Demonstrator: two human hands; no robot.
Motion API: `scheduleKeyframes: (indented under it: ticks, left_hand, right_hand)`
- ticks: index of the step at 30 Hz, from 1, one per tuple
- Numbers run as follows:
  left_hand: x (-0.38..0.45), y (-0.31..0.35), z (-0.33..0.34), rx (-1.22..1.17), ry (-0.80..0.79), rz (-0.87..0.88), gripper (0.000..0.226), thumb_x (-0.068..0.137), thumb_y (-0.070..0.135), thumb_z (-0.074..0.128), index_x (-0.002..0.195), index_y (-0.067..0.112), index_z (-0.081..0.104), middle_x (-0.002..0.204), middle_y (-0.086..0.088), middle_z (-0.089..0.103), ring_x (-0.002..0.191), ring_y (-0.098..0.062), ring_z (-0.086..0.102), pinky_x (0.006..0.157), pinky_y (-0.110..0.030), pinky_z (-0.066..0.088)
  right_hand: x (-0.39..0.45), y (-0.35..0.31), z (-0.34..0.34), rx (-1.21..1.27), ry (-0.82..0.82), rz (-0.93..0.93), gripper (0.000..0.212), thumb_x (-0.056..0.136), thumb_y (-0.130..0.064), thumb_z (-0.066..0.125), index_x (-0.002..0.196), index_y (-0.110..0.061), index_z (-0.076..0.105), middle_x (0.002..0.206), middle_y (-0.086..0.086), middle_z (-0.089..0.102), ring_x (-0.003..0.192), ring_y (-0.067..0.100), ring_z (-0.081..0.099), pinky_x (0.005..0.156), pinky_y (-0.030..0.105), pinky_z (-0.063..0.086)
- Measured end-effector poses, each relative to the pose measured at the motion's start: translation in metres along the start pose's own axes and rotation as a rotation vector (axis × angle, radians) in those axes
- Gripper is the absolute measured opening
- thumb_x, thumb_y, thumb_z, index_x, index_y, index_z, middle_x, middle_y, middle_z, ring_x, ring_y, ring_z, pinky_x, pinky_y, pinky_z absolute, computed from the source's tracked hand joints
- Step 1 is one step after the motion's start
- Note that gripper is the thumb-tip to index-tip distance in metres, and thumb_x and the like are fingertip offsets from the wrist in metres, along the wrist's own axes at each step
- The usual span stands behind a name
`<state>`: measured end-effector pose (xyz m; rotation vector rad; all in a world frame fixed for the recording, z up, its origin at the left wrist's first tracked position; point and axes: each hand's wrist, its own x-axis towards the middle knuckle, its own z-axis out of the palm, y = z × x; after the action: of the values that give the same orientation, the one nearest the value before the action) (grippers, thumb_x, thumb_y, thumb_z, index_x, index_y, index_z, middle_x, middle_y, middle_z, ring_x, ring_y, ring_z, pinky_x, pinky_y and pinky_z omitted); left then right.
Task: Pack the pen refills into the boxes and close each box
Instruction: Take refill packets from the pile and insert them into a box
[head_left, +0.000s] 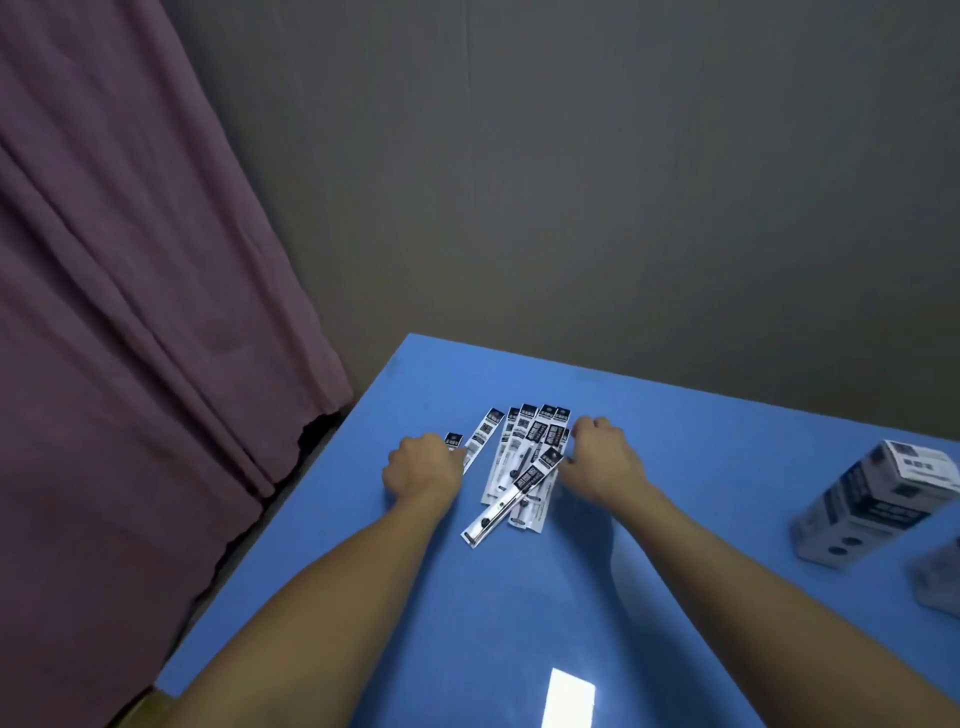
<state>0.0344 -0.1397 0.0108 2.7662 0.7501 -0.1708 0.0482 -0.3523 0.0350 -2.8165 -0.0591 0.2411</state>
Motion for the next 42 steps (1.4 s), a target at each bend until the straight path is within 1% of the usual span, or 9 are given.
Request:
scheduleKeyframes:
  ticks: [3,9,15,19,22,28,34,38,42]
  left_hand:
    - [0.009,0.007,0.002,0.051,-0.017,0.041,0.04,0.09,0.052,0.064,0.108,0.017,0.066,0.116,-0.009,0.062,0.109,-0.03,0.06,0.079,-0.036,0.05]
    - [0.022,0.009,-0.005,0.046,-0.055,0.088,0.024,0.09,0.009,0.058,0.114,0.013,0.063,0.122,-0.01,0.063,0.114,-0.031,0.061,0.087,-0.037,0.052]
    - [0.032,0.003,-0.007,-0.064,-0.168,0.027,0.021,0.088,0.006,0.056,0.108,0.014,0.059,0.122,-0.01,0.06,0.113,-0.032,0.059,0.096,-0.043,0.05]
    - [0.033,-0.001,-0.009,-0.142,-0.2,0.031,0.006,0.089,0.004,0.056,0.091,0.01,0.056,0.119,-0.013,0.062,0.109,-0.032,0.061,0.085,-0.034,0.051]
    - [0.031,-0.003,-0.014,-0.146,-0.225,0.041,0.017,0.089,0.005,0.056,0.076,0.009,0.047,0.116,-0.012,0.064,0.106,-0.03,0.063,0.076,-0.028,0.047]
    - [0.023,-0.009,-0.028,-0.105,-0.245,0.038,0.018,0.084,0.012,0.07,0.097,0.008,0.058,0.116,-0.009,0.064,0.107,-0.026,0.064,0.081,-0.028,0.053]
    - [0.019,-0.006,-0.04,-0.234,-0.171,0.054,0.019,0.082,0.016,0.073,0.096,0.006,0.066,0.105,-0.009,0.066,0.088,-0.024,0.061,0.067,-0.029,0.049]
    - [0.017,0.005,-0.048,-0.367,-0.142,0.183,0.003,0.084,0.013,0.07,0.083,0.016,0.072,0.09,-0.006,0.066,0.084,-0.024,0.065,0.069,-0.031,0.053]
    - [0.015,0.025,-0.052,-0.288,-0.143,0.427,0.016,0.085,0.005,0.061,0.076,0.013,0.073,0.079,-0.01,0.069,0.079,-0.028,0.067,0.058,-0.03,0.046]
  right_hand:
    - [0.003,-0.002,0.002,0.015,0.006,0.033,0.044,0.089,-0.024,0.056,0.13,-0.01,0.047,0.13,0.012,0.048,0.122,0.031,0.046,0.097,0.043,0.047]
    - [0.01,-0.012,0.003,0.028,0.019,0.059,0.045,0.088,-0.024,0.058,0.13,-0.01,0.048,0.13,0.01,0.049,0.122,0.03,0.047,0.098,0.043,0.047]
    - [0.014,-0.021,0.001,0.01,0.023,0.047,0.04,0.087,-0.019,0.058,0.124,-0.009,0.048,0.125,0.01,0.049,0.118,0.03,0.047,0.09,0.039,0.046]
    - [0.012,-0.023,0.002,0.011,0.017,0.037,0.04,0.086,-0.019,0.059,0.124,-0.01,0.048,0.126,0.01,0.049,0.118,0.029,0.047,0.091,0.04,0.047]
    - [0.008,-0.021,0.002,0.01,0.003,0.026,0.041,0.087,-0.021,0.058,0.126,-0.01,0.048,0.126,0.01,0.049,0.118,0.03,0.047,0.093,0.041,0.048]
    - [-0.004,-0.012,0.001,0.018,-0.004,0.013,0.043,0.089,-0.024,0.057,0.129,-0.012,0.048,0.129,0.009,0.048,0.121,0.029,0.046,0.095,0.041,0.047]
    - [-0.014,-0.004,-0.003,0.001,-0.015,0.0,0.042,0.09,-0.024,0.056,0.13,-0.012,0.047,0.13,0.009,0.048,0.12,0.029,0.046,0.095,0.04,0.047]
    - [-0.022,0.006,-0.005,-0.029,-0.042,0.027,0.04,0.09,-0.019,0.054,0.128,-0.012,0.047,0.13,0.008,0.047,0.12,0.028,0.046,0.091,0.038,0.047]
    - [-0.032,0.018,-0.007,-0.005,-0.034,0.082,0.039,0.089,-0.018,0.053,0.126,-0.01,0.047,0.13,0.009,0.048,0.121,0.029,0.047,0.094,0.039,0.048]
